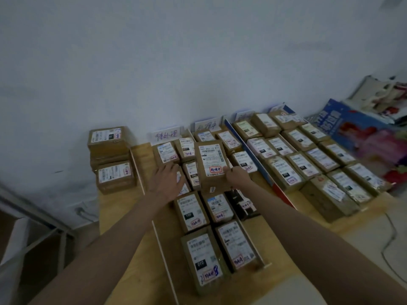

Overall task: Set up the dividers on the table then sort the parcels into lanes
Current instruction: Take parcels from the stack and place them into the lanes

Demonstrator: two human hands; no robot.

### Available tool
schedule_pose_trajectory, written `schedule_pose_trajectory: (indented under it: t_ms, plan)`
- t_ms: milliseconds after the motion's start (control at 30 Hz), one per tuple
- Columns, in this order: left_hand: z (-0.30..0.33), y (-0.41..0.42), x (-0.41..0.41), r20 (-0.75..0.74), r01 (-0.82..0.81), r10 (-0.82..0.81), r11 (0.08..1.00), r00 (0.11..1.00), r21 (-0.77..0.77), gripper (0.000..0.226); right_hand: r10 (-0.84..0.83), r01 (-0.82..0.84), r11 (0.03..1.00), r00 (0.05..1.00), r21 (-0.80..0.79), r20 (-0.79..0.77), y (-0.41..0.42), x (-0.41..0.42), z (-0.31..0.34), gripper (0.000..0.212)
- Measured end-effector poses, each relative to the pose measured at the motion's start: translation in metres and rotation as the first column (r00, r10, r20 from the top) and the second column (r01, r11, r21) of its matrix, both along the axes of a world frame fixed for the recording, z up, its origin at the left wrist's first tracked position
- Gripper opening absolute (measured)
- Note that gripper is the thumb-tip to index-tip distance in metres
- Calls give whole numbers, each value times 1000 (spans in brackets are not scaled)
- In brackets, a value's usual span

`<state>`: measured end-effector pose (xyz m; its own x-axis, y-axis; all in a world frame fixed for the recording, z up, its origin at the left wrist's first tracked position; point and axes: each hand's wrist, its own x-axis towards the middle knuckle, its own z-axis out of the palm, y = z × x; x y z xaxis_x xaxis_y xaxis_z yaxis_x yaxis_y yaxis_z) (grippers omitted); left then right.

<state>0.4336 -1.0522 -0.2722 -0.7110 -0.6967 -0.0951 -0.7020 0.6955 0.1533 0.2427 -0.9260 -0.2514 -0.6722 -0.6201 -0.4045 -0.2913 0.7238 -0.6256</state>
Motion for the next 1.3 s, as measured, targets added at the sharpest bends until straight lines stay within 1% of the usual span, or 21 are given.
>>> schedule_pose_trajectory:
  t_ms: [133, 267, 467, 567, 700, 800, 1000, 1133, 1233, 1300]
  plan:
    - [-2, 33, -25, 18, 0, 0, 1000, 1000, 5, 58, -19, 19, 1000, 1000, 19, 5, 37, -28, -1, 52]
    - [-3, 76, -58, 42, -10, 9, 1000, 999, 18, 57, -39, 39, 999, 999, -2, -19, 80, -69, -3, 51]
    - [-13, 156, -119, 54, -52, 50, 998, 997, 38, 56, -27, 25, 999, 998, -37, -51, 156, -138, -14, 44]
    - [-20, 194, -149, 56, -77, 76, 997, 996, 27, 59, 1, -2, 1000, 998, -16, -68, 192, -172, -22, 46]
    - [-23, 222, -180, 46, -114, 111, 992, 993, 56, 58, 13, -13, 1000, 996, 6, -83, 220, -204, -29, 45]
    - [-25, 230, -196, 37, -122, 120, 991, 992, 56, 57, 19, -19, 1000, 998, 0, -68, 228, -220, -38, 45]
    - [-35, 226, -223, 47, -142, 140, 989, 989, 42, 57, 96, -96, 995, 995, 3, -1, 217, -242, -62, 45]
    - [-50, 205, -238, 50, -154, 152, 987, 987, 47, 56, 117, -118, 991, 993, 56, 23, 196, -257, -82, 44]
    - [-65, 191, -248, 53, -166, 162, 983, 985, 79, 55, 134, -139, 982, 990, 124, 49, 179, -268, -94, 44]
    - [-76, 185, -252, 52, -173, 169, 980, 984, 96, 54, 172, -182, 968, 982, 174, 71, 168, -272, -98, 46]
